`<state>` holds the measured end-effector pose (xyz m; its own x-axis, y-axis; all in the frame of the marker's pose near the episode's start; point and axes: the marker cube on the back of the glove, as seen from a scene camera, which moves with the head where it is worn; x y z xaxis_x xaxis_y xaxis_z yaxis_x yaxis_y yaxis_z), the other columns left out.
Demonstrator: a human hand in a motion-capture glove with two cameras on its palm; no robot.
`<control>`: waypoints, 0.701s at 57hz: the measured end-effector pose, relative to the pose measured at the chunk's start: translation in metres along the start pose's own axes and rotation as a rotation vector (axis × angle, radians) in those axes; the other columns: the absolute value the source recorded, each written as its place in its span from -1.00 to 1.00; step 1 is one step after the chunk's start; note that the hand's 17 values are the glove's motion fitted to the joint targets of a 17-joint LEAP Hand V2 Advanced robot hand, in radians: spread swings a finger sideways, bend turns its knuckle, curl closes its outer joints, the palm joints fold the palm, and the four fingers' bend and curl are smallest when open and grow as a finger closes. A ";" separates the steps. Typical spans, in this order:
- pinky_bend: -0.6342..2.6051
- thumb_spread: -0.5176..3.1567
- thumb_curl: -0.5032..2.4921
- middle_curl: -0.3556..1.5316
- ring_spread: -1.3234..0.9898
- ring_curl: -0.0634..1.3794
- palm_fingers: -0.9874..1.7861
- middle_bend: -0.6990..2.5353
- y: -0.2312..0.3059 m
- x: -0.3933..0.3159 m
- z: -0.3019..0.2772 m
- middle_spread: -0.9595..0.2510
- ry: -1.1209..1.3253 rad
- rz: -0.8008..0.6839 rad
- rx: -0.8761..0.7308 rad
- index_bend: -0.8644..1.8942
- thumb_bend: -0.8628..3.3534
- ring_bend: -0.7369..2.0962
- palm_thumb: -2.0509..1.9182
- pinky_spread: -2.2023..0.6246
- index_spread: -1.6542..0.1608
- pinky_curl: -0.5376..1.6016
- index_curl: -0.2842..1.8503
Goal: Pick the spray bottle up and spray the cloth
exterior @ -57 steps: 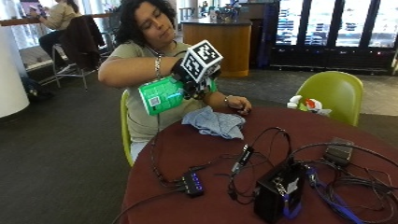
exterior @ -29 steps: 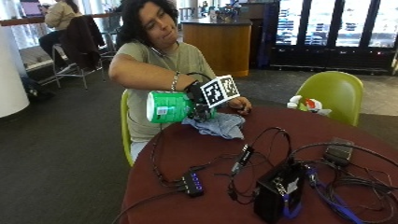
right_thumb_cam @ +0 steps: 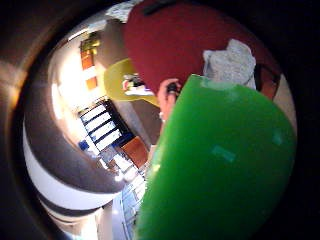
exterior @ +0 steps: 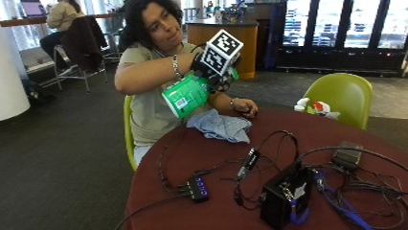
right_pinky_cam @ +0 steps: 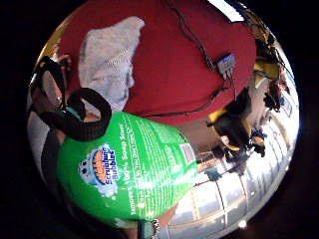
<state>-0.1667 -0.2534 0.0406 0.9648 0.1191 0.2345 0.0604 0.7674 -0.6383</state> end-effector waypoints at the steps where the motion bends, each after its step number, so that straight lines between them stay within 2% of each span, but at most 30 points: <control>1: -0.37 -0.47 -0.17 -0.06 0.00 -0.26 0.65 -0.20 0.003 -0.002 -0.005 0.36 -0.018 -0.021 0.015 -0.23 -0.60 -0.10 0.56 0.42 0.58 -0.12 -0.18; 11: -0.37 -0.47 -0.17 -0.06 0.00 -0.26 0.65 -0.20 0.014 -0.016 -0.036 0.36 -0.206 -0.219 0.202 -0.23 -0.60 -0.10 0.56 0.42 0.58 -0.12 -0.17; 21: -0.36 -0.47 -0.17 -0.06 0.00 -0.26 0.66 -0.20 0.001 -0.054 -0.022 0.36 -0.520 -0.490 0.412 -0.23 -0.60 -0.10 0.56 0.42 0.58 -0.12 -0.17; 28: -0.36 -0.47 -0.17 -0.06 0.00 -0.25 0.66 -0.20 -0.024 -0.068 -0.006 0.36 -0.638 -0.641 0.491 -0.23 -0.60 -0.09 0.56 0.41 0.59 -0.12 -0.17; 34: -0.36 -0.47 -0.17 -0.06 0.01 -0.25 0.66 -0.20 -0.056 -0.084 0.011 0.35 -0.693 -0.720 0.589 -0.23 -0.60 -0.09 0.56 0.41 0.59 -0.12 -0.17; 40: -0.36 -0.47 -0.16 -0.06 0.01 -0.25 0.66 -0.20 -0.086 -0.094 0.019 0.36 -0.724 -0.719 0.651 -0.23 -0.60 -0.09 0.56 0.40 0.59 -0.12 -0.17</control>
<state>-0.2676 -0.3188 0.0877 0.3846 -0.2994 0.8732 0.1830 0.9519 0.2458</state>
